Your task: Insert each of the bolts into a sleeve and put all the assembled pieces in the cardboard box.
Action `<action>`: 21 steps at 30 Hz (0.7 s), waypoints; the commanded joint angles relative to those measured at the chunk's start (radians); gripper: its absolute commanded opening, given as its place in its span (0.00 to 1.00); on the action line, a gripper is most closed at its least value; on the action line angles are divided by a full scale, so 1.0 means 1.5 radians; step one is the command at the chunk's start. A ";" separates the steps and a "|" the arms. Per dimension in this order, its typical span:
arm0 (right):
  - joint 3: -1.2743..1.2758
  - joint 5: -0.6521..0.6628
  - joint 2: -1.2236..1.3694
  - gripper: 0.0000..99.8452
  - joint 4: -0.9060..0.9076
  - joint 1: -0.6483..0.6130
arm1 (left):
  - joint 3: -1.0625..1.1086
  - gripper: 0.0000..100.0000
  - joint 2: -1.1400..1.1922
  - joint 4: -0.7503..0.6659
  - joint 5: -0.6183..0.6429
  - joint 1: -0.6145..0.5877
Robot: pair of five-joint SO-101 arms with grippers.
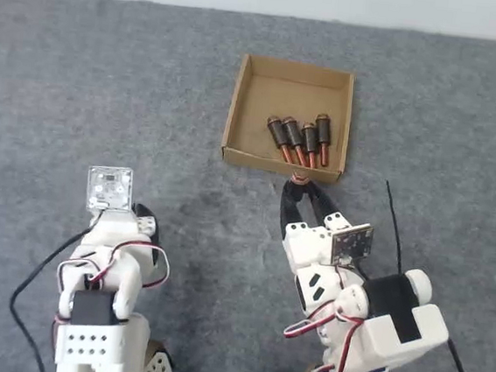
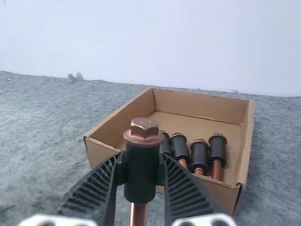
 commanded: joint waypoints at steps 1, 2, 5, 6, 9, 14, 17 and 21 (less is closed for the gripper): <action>0.008 -0.002 -0.010 0.01 -0.023 0.010 | -0.043 0.01 -0.008 0.036 -0.006 -0.006; 0.008 -0.002 -0.010 0.01 -0.023 0.010 | -0.052 0.01 -0.008 0.042 -0.010 -0.007; 0.008 -0.002 -0.009 0.01 -0.023 0.009 | -0.055 0.01 -0.008 0.046 -0.029 -0.008; 0.008 -0.002 -0.008 0.01 -0.023 0.009 | -0.056 0.01 -0.008 0.046 -0.029 -0.008; 0.008 -0.002 -0.009 0.01 -0.021 0.009 | -0.075 0.01 -0.007 0.063 -0.029 -0.005; 0.008 -0.002 -0.008 0.01 -0.018 0.007 | -0.105 0.01 -0.007 0.098 -0.029 0.009; 0.008 -0.002 -0.008 0.01 -0.018 0.007 | -0.095 0.01 -0.008 0.090 -0.029 0.013; 0.008 -0.002 -0.010 0.01 -0.020 0.010 | -0.036 0.01 -0.012 0.019 -0.026 0.012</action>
